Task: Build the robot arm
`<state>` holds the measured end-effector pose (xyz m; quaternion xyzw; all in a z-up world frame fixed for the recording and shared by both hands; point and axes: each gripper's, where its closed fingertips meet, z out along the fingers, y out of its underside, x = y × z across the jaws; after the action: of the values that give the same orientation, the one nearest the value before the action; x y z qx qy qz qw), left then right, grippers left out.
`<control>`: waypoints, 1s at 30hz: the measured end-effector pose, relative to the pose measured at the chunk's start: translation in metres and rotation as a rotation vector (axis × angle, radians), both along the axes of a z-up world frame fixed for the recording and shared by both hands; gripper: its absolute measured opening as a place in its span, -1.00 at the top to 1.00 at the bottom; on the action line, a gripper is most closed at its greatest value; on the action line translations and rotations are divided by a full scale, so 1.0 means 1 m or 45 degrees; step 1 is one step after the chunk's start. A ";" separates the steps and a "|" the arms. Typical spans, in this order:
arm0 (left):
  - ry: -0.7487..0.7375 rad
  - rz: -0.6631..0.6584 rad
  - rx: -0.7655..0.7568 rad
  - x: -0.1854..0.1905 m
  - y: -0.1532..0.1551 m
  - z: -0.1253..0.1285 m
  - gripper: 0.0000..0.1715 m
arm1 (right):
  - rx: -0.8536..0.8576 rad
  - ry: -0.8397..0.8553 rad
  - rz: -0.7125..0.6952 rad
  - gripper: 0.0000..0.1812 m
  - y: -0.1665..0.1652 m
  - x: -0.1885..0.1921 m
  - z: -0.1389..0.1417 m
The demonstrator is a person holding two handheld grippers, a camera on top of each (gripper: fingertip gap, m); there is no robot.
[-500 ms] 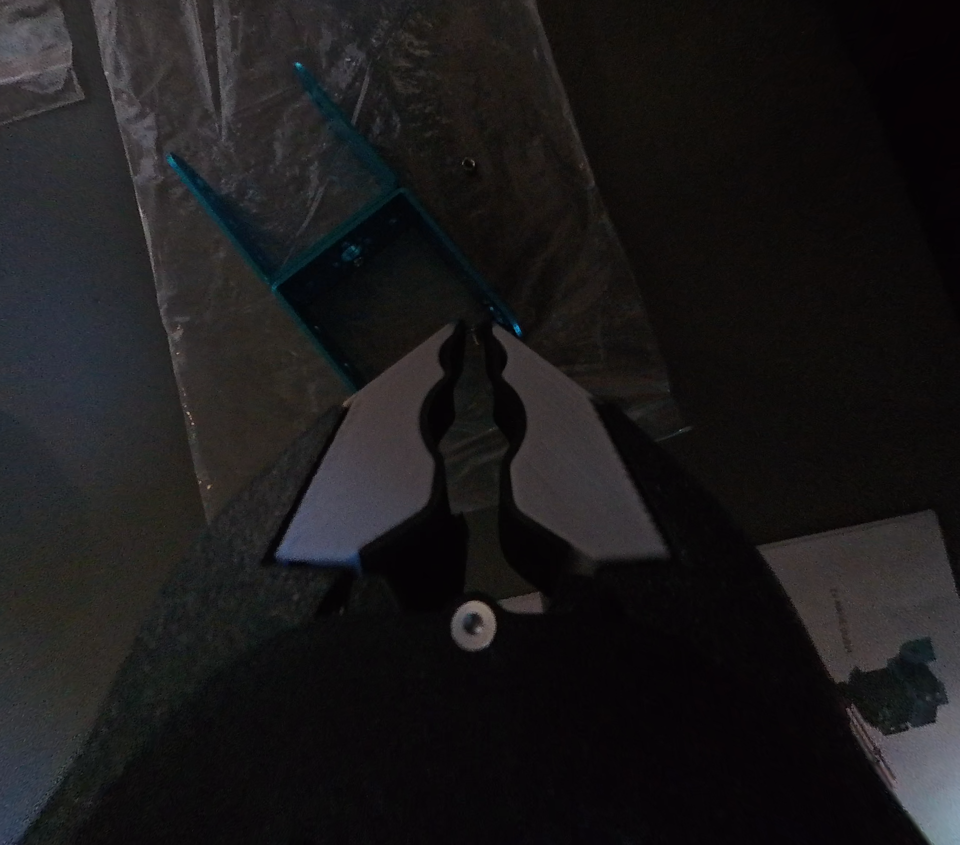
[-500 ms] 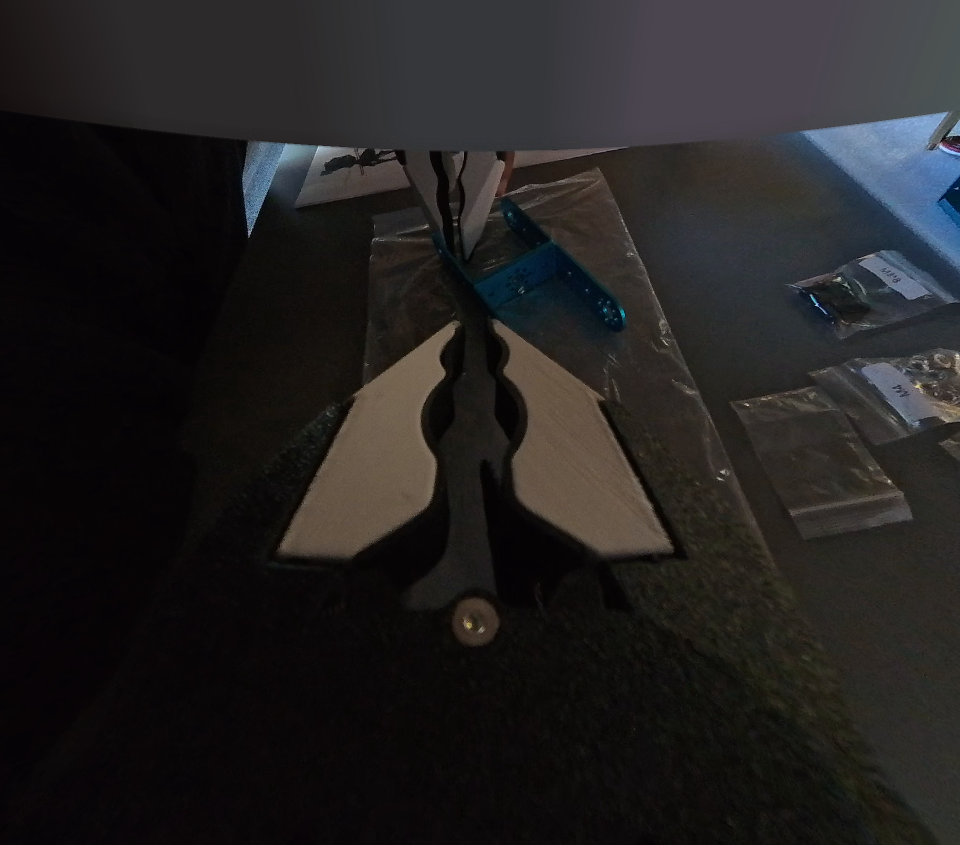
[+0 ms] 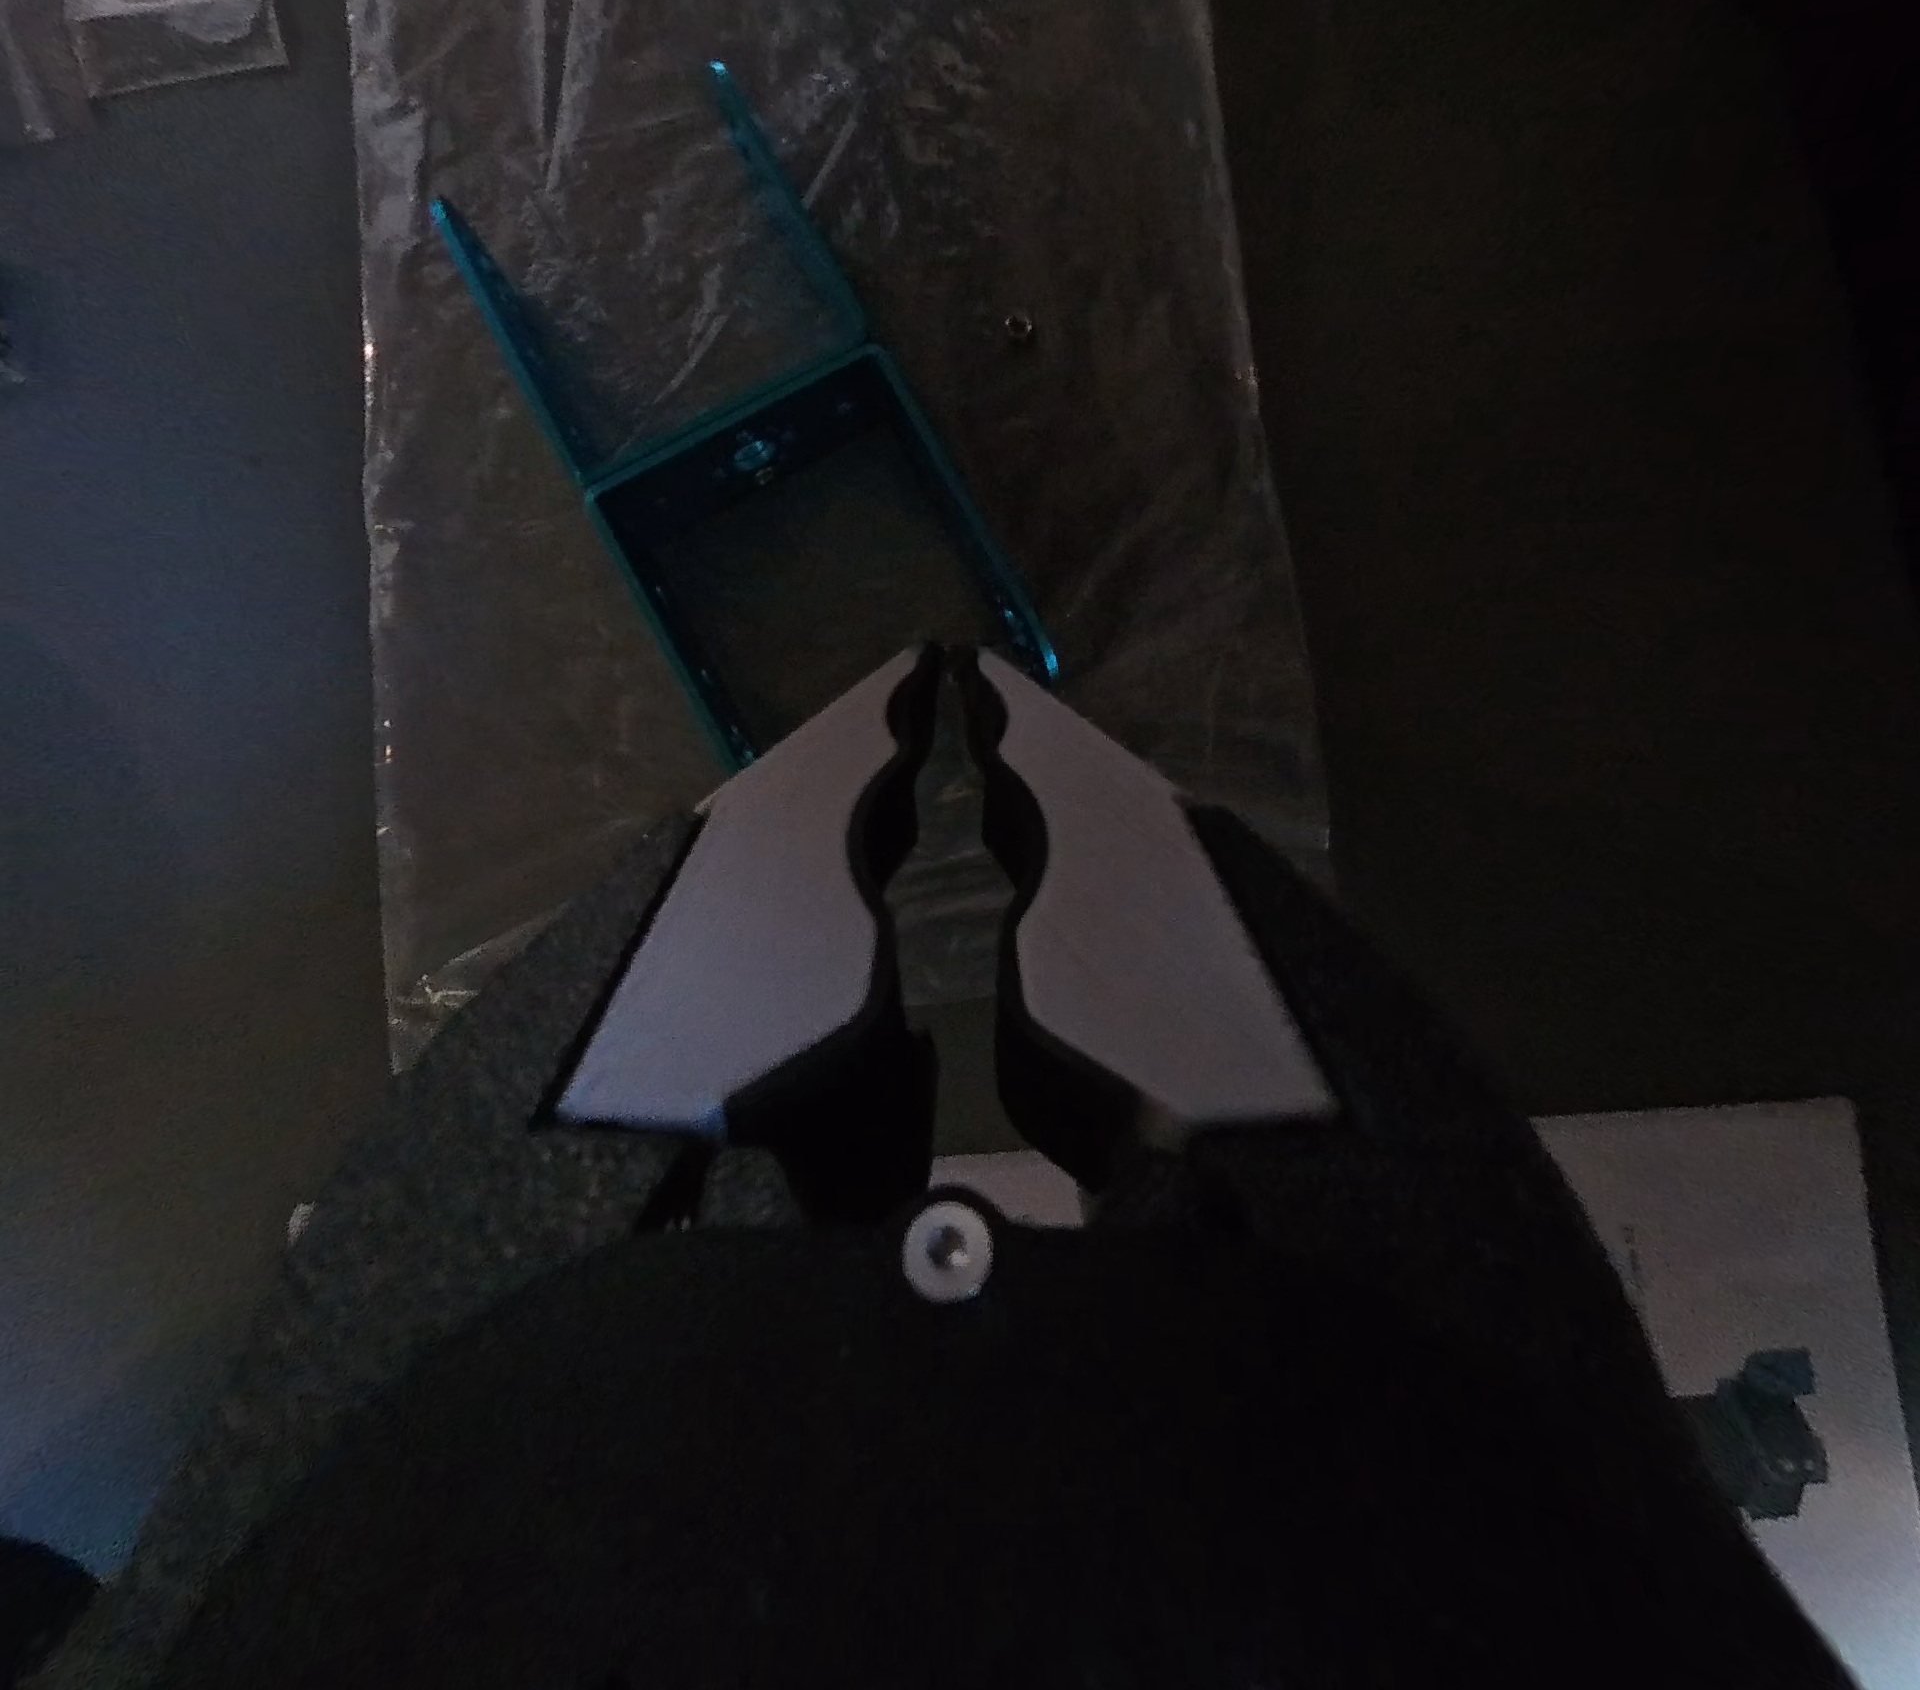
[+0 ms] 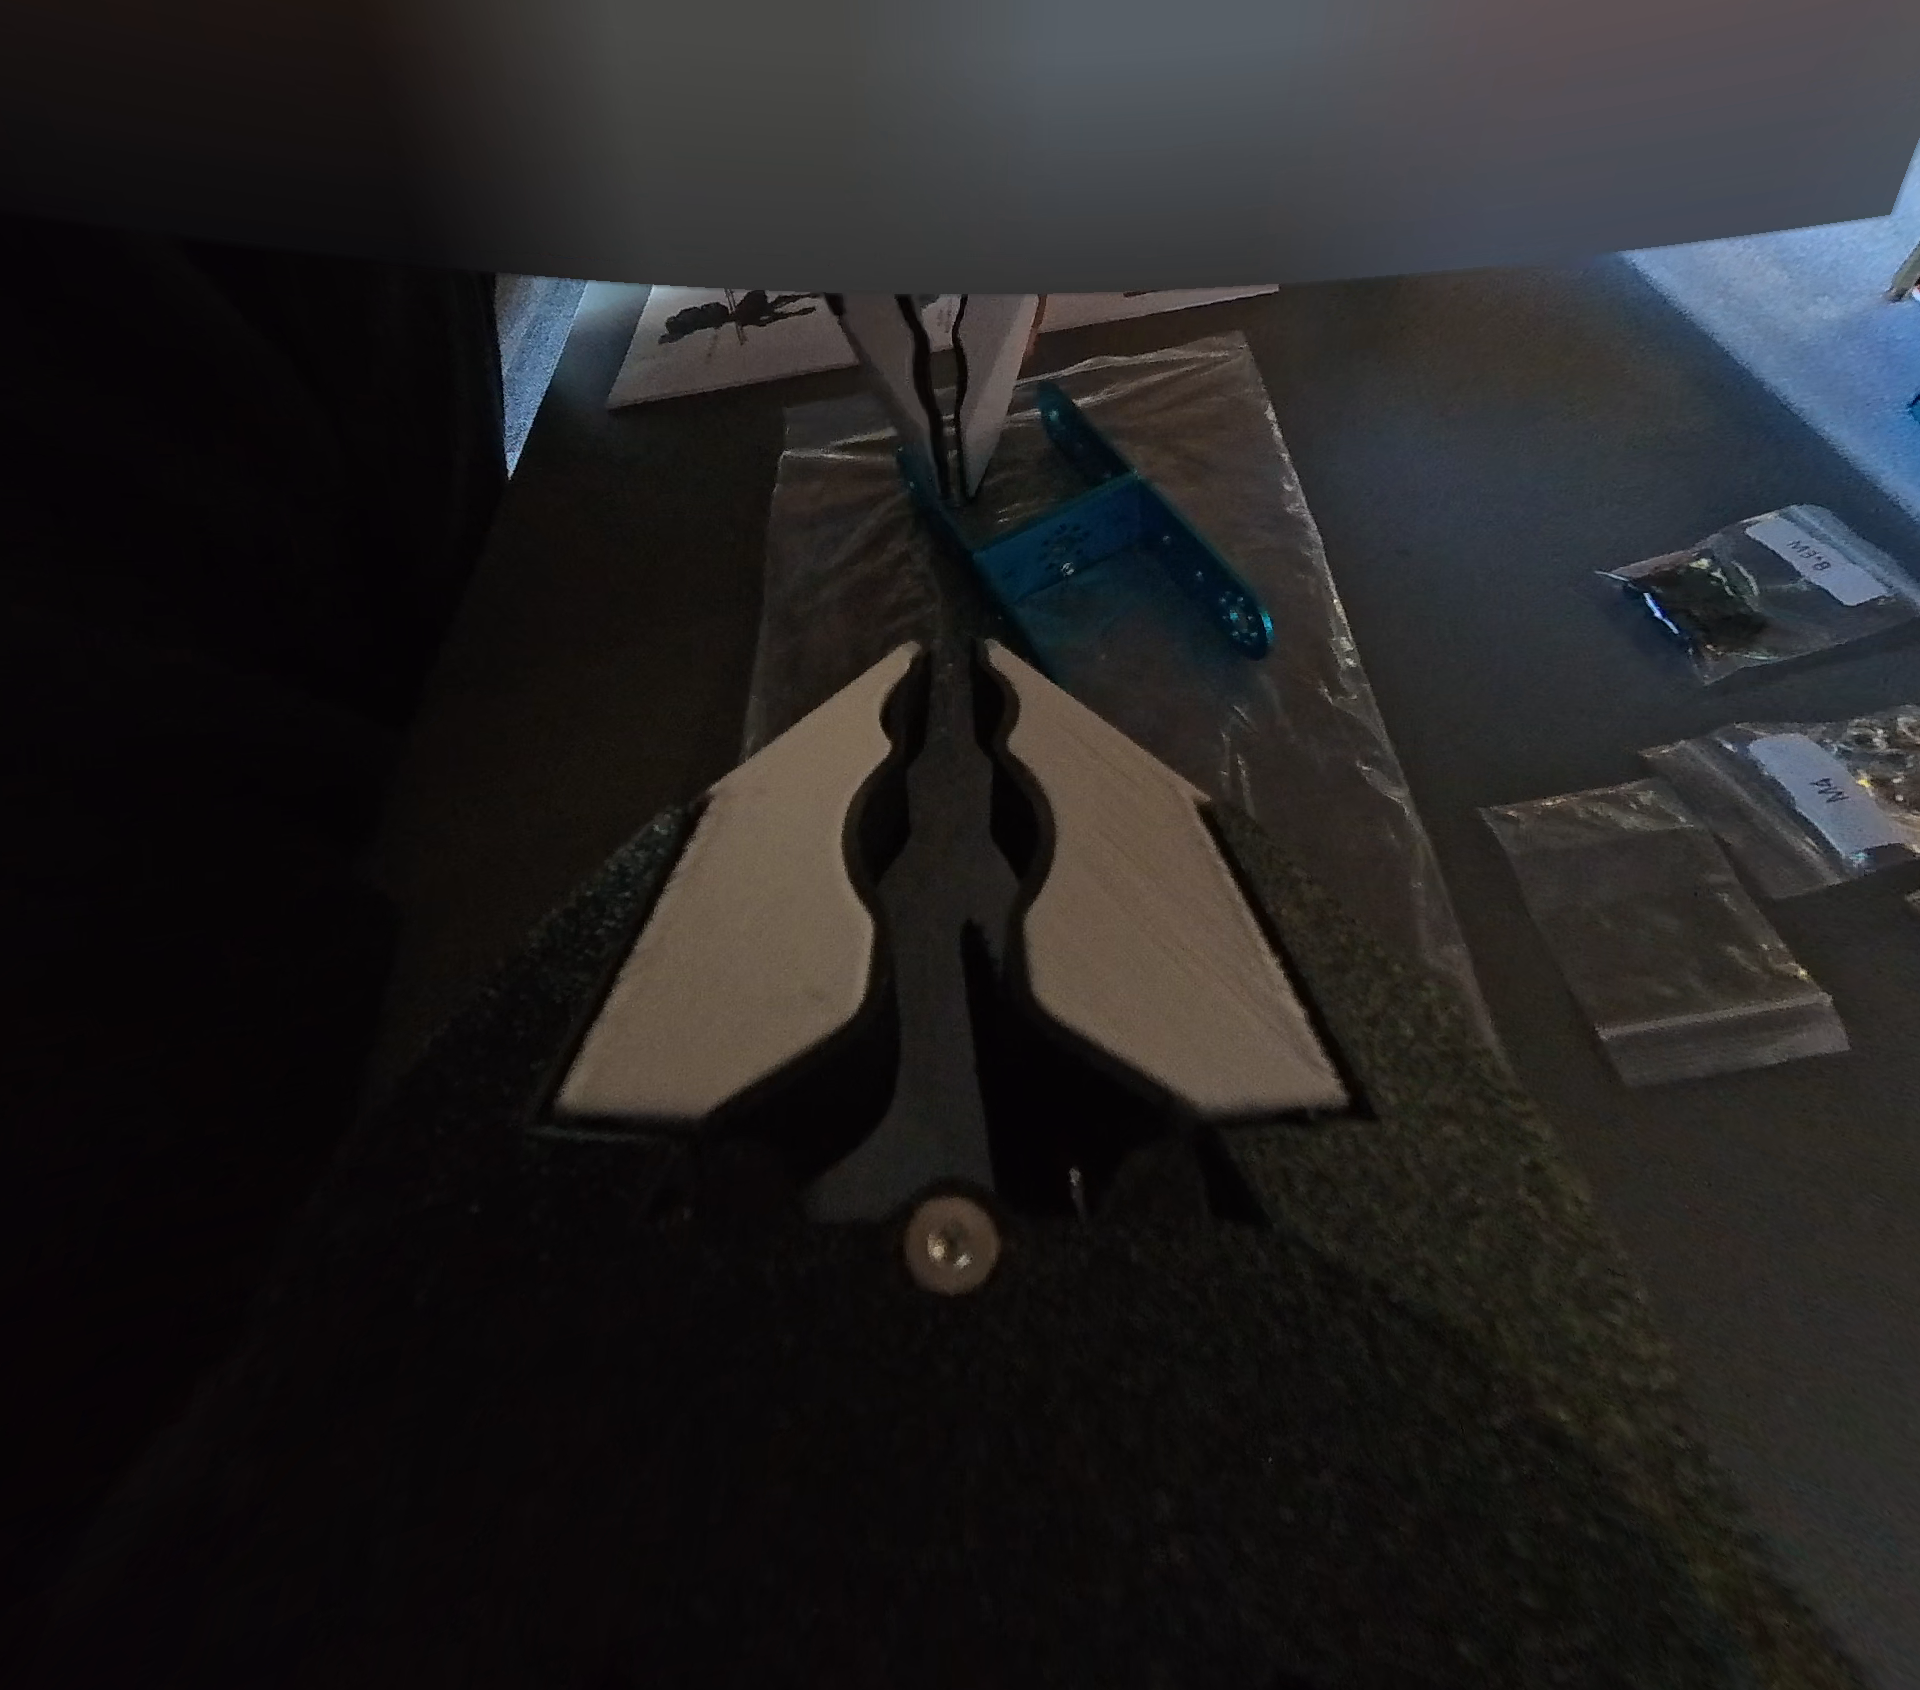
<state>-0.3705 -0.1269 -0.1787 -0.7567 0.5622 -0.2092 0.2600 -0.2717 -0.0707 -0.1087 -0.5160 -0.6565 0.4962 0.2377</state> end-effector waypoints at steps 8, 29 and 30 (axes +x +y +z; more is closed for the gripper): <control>-0.007 0.024 0.059 0.000 -0.001 0.000 1.00 | 0.001 0.010 -0.036 0.94 0.004 -0.002 0.003; -0.126 0.481 1.028 0.016 0.041 0.086 1.00 | -0.895 -0.162 -0.224 0.72 -0.002 -0.083 0.004; -0.134 0.464 1.040 0.019 0.038 0.089 1.00 | -0.909 -0.170 -0.205 0.71 -0.006 -0.085 0.004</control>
<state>-0.3512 -0.0892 -0.0898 -0.6670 0.4424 0.0408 0.5981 -0.3565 -0.0763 -0.1052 -0.6478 -0.4133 0.6389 0.0377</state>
